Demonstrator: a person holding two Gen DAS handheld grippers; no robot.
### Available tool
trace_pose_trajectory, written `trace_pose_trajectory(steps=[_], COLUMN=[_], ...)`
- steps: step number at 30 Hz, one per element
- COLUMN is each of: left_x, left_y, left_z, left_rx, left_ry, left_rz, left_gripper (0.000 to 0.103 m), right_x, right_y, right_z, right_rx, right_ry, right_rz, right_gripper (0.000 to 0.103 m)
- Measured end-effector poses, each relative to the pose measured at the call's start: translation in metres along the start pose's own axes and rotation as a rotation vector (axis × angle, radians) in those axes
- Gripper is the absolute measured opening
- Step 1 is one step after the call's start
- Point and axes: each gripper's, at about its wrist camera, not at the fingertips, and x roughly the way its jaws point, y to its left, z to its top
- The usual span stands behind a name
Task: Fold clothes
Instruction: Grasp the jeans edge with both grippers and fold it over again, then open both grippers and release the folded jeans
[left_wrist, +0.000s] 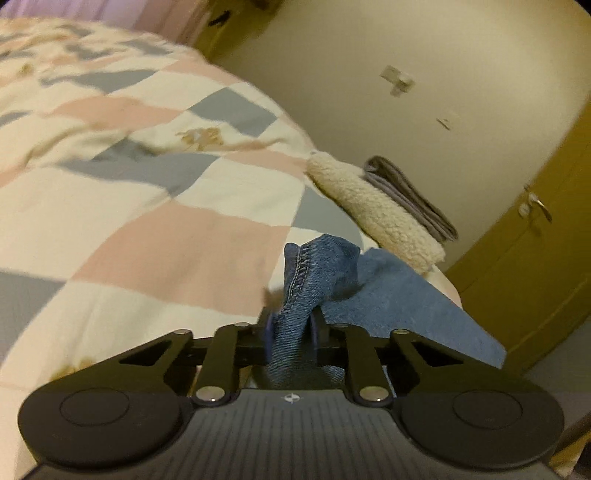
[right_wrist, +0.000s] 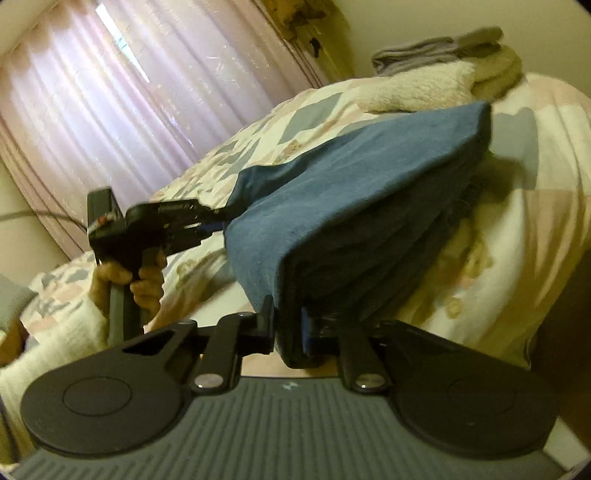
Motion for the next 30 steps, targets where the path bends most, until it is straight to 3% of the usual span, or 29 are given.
trace_pose_trajectory(steps=[4,7,9,11,15,17,20,24,26,28,30], left_x=[0.009,0.017,0.014,0.006,-0.021,-0.038,-0.046,-0.014,0.009,0.029,0.046], left_y=[0.018,0.041,0.048,0.046,0.031,0.032,0.015,-0.02,-0.021,-0.003,0.019], left_z=[-0.001,-0.012,-0.016,-0.016,-0.011,-0.007,0.003,0.008,0.01,0.01,0.01], left_rx=[-0.082,-0.221,-0.281,-0.314,-0.323,-0.346,-0.259,-0.084,-0.036,-0.059,-0.096], left_ry=[0.009,0.014,-0.002,-0.025,-0.109,-0.177,-0.181,-0.054,-0.023,-0.008,-0.008], left_rz=[-0.042,-0.073,-0.093,-0.104,-0.09,-0.098,-0.082,-0.095,-0.06,-0.03,0.008], left_gripper=[0.017,0.019,0.02,0.021,0.025,0.033,0.033,0.033,0.032,0.014,0.009], right_x=[0.011,0.012,0.009,-0.008,-0.042,-0.049,-0.031,0.018,0.029,0.024,0.018], right_y=[-0.011,-0.008,-0.004,0.008,0.031,0.042,0.056,0.058,0.046,0.026,0.018], right_z=[-0.014,-0.022,-0.023,-0.016,-0.002,0.01,0.023,0.018,0.007,-0.002,0.0], right_rx=[0.07,0.078,0.066,-0.017,-0.184,-0.262,-0.391,-0.482,-0.512,-0.472,-0.432], right_ry=[0.047,0.056,0.059,0.019,-0.061,-0.112,-0.151,-0.059,-0.029,-0.03,-0.029], right_rz=[0.006,-0.008,-0.021,-0.064,-0.151,-0.162,-0.141,-0.167,-0.213,-0.198,-0.177], right_gripper=[0.009,0.01,0.017,0.032,0.033,0.033,0.033,0.024,0.024,0.024,0.023])
